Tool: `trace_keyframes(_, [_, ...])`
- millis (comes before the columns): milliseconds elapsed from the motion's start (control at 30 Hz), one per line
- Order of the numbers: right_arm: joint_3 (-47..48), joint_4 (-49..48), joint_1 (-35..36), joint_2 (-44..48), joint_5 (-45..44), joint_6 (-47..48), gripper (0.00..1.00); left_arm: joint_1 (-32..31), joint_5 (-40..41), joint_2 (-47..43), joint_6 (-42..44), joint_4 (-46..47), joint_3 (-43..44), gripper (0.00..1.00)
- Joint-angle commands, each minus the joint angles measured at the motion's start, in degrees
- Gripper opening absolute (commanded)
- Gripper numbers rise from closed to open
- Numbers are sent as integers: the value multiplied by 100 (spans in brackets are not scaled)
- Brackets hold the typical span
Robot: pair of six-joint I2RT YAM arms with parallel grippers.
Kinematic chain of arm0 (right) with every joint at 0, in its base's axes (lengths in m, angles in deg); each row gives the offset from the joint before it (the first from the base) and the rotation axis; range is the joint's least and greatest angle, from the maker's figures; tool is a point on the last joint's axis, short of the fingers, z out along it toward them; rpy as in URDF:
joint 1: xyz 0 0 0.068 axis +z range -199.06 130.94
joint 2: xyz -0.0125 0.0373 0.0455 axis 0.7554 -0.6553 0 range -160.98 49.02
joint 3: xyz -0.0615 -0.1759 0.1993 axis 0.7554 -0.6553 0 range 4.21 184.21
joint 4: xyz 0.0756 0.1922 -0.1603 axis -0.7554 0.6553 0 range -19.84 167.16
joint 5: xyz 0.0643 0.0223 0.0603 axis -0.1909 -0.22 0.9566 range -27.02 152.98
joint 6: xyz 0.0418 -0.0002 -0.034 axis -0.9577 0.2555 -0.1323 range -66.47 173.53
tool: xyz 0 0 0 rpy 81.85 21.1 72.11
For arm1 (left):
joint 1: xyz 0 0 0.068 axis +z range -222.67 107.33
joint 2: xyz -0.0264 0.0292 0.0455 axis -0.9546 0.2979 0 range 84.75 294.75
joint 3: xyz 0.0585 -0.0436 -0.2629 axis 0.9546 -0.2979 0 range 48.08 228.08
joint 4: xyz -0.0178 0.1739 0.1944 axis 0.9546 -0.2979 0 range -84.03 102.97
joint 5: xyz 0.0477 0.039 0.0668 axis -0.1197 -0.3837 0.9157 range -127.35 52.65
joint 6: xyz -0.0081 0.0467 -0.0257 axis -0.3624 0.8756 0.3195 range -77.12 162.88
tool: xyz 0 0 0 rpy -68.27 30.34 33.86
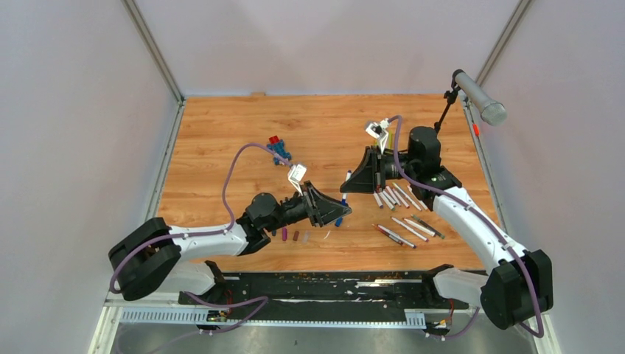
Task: Open the pen caps
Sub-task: Open the pen cap from the pen.
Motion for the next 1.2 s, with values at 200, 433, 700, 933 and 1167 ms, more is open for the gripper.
trace_keyframes(200, [-28, -103, 12, 139, -189, 130, 0, -22, -153, 104, -85, 410, 279, 2])
trace_keyframes(433, [1502, 1100, -142, -548, -373, 865, 0, -26, -371, 241, -42, 51, 173, 0])
trace_keyframes(700, [2868, 977, -497, -1100, -941, 862, 0, -23, -508, 174, -287, -22, -356, 0])
trace_keyframes(933, [3296, 756, -591, -1318, -945, 583, 0, -32, -780, 181, -288, -139, -519, 0])
trace_keyframes(1167, [2799, 1186, -598, -1067, -575, 1597, 0, -35, -264, -503, 33, -700, -869, 0])
